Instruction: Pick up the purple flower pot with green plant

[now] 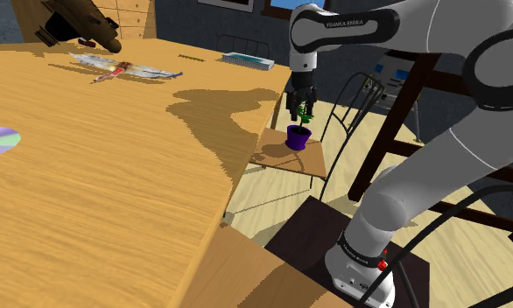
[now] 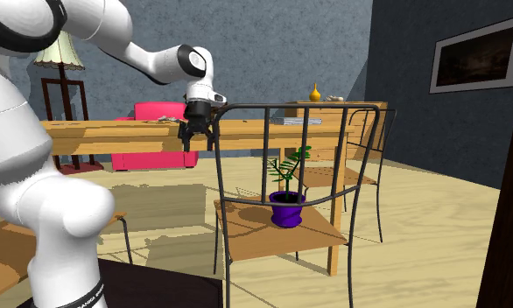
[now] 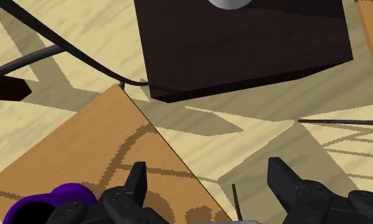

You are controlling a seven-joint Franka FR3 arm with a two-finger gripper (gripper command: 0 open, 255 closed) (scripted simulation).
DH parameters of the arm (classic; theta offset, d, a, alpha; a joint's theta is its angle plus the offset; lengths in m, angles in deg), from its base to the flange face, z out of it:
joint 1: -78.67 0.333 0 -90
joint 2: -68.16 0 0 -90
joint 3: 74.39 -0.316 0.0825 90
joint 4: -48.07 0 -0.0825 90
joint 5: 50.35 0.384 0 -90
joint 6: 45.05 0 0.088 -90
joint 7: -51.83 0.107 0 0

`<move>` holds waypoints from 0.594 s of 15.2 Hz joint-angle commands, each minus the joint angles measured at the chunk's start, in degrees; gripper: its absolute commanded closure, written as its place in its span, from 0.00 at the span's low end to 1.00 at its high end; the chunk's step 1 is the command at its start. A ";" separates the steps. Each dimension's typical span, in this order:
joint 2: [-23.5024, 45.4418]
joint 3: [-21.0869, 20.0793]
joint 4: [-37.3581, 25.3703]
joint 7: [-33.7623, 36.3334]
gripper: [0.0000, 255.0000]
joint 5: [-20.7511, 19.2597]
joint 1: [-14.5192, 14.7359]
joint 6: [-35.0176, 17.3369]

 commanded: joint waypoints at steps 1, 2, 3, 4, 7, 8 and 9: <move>3.94 1.25 -3.29 -1.80 0.00 -1.44 -0.74 -0.43; 5.79 1.79 -4.93 -2.62 0.00 -2.05 -1.08 -0.55; 7.66 2.32 -6.63 -3.44 0.00 -2.62 -1.42 -0.64; 9.55 2.84 -8.39 -4.26 0.00 -3.14 -1.77 -0.70; 15.35 4.31 -14.09 -6.73 0.00 -4.48 -2.82 -0.69; 17.33 4.76 -16.14 -7.57 0.00 -4.85 -3.20 -0.62; 19.35 5.20 -18.26 -8.41 0.00 -5.18 -3.58 -0.50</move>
